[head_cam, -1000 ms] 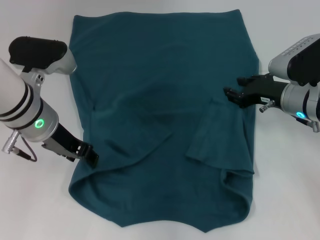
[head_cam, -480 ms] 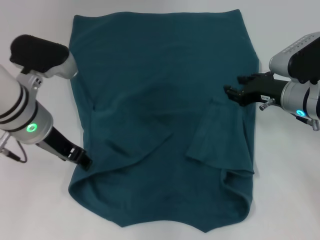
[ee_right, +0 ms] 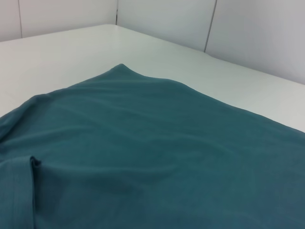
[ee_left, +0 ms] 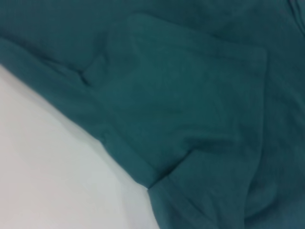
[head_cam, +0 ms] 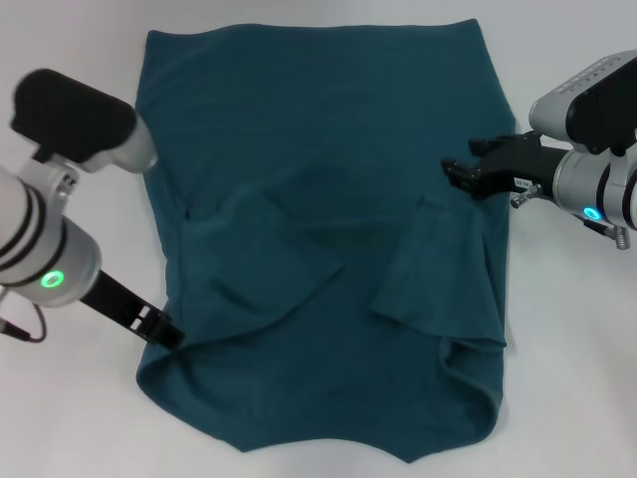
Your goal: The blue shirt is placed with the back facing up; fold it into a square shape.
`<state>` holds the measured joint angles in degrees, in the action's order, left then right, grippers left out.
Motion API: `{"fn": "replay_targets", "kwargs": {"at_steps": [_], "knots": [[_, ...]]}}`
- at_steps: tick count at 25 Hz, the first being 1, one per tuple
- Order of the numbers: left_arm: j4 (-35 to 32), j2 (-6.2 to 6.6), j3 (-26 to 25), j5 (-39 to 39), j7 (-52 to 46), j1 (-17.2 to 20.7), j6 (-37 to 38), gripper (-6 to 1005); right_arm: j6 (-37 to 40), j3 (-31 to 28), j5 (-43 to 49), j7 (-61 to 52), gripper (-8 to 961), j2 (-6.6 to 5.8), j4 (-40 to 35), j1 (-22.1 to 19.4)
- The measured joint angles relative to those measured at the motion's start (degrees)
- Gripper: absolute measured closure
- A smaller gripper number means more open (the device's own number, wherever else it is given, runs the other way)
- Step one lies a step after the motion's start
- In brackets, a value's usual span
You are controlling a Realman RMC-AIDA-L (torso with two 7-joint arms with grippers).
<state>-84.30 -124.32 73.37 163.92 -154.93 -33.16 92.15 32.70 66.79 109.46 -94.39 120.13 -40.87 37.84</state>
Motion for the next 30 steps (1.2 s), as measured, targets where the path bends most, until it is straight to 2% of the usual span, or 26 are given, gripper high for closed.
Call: {"fn": "replay_targets", "kwargs": {"at_steps": [2, 12, 23, 30], "knots": [[1.55, -0.25, 3.85, -0.05, -0.81, 0.08, -1.22, 382, -0.02, 0.01, -0.01, 0.0, 474, -0.03, 0.0, 0.01], [4.21, -0.31, 7.49, -0.14, -1.59, -0.51, -4.42, 380, -0.18, -0.46, -0.04, -0.07, 474, -0.07, 0.18, -0.01], [8.26, -0.11, 7.24, -0.07, -1.09, -0.79, -8.21, 381, -0.3, -0.52, -0.04, -0.09, 473, -0.07, 0.27, 0.36], [12.22, 0.34, 3.57, 0.0, 1.2, -0.75, -11.96, 381, -0.28, -0.52, -0.04, -0.09, 473, -0.14, 0.26, 0.48]]}}
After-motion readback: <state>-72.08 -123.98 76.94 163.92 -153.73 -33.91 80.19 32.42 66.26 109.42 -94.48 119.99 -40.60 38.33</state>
